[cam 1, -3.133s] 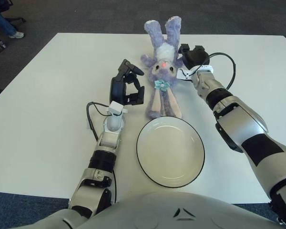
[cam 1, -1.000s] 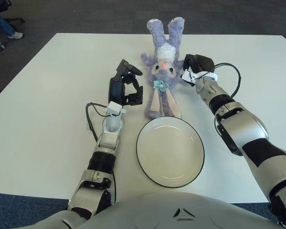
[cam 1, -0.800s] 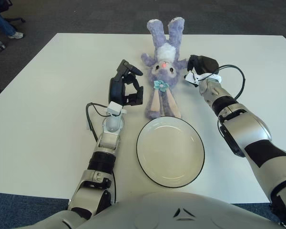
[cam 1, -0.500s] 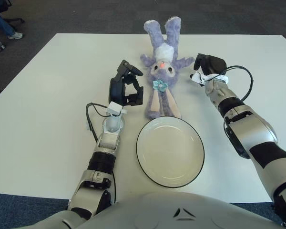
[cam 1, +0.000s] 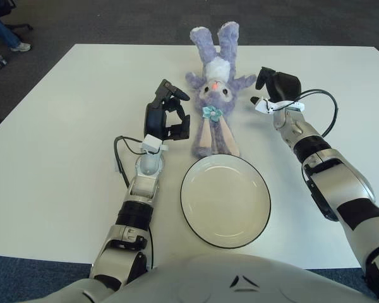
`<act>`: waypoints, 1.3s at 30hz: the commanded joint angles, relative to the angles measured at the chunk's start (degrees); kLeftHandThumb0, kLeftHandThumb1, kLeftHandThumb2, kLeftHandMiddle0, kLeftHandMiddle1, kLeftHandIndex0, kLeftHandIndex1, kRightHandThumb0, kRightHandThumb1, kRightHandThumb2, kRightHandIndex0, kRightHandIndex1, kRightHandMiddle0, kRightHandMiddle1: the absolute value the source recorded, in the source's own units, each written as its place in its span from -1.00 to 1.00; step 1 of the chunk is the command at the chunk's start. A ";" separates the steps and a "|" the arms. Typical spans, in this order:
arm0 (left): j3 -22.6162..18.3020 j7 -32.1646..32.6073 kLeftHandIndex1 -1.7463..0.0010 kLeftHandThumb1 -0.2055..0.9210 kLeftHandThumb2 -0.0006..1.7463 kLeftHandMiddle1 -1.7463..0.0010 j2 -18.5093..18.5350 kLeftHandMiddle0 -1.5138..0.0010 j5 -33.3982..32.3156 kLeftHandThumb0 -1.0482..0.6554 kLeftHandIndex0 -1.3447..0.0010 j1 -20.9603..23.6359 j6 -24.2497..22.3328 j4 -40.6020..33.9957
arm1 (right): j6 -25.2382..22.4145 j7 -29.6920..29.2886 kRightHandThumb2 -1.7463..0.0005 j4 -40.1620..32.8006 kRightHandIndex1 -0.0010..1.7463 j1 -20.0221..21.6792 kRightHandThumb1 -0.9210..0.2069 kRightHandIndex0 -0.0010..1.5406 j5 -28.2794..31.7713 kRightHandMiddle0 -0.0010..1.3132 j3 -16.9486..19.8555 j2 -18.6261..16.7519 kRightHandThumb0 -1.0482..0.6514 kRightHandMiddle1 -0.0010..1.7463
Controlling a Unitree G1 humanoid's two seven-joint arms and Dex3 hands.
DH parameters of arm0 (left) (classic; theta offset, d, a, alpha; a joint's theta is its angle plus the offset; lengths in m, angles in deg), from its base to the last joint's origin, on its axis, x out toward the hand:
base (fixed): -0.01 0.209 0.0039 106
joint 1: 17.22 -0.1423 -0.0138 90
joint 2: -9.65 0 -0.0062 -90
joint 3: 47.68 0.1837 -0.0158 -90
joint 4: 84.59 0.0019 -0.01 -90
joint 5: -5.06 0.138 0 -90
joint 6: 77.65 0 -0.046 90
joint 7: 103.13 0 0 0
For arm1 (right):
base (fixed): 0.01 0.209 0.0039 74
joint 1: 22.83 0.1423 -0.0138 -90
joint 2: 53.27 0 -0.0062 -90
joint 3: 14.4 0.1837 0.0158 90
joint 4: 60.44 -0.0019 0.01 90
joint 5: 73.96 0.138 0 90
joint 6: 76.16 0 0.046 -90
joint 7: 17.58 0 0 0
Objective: Put the doll into the plate.
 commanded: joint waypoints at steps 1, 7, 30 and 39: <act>0.28 -0.76 -1.00 0.26 0.23 -1.00 0.51 -0.37 -0.43 -0.27 0.31 -7.36 -0.35 4.22 | -0.35 2.37 -0.48 -8.10 0.69 -3.26 0.25 0.03 0.23 -0.10 1.15 1.00 0.23 0.81; 0.33 -0.97 -1.00 0.27 0.23 -1.00 0.73 -0.38 -0.28 -0.27 0.31 -7.31 -0.41 4.21 | 0.82 6.02 -0.47 -14.00 0.70 -5.99 0.26 0.06 1.51 -0.10 2.64 1.18 0.23 0.76; 0.25 -1.18 -1.00 0.27 0.23 -1.00 0.87 -0.37 -0.15 -0.27 0.31 -6.93 -1.26 4.38 | -8.28 16.79 -0.18 -32.76 0.27 -12.94 0.19 -0.64 -3.43 -0.82 2.33 -1.14 -0.26 0.44; 0.19 -0.58 -1.00 0.26 0.23 -1.00 0.85 -0.37 0.55 -0.27 0.31 -6.67 -0.88 4.75 | -9.26 21.09 -0.22 -32.76 -0.06 -11.87 0.35 -0.89 -6.13 -0.99 0.40 -1.00 -0.27 0.01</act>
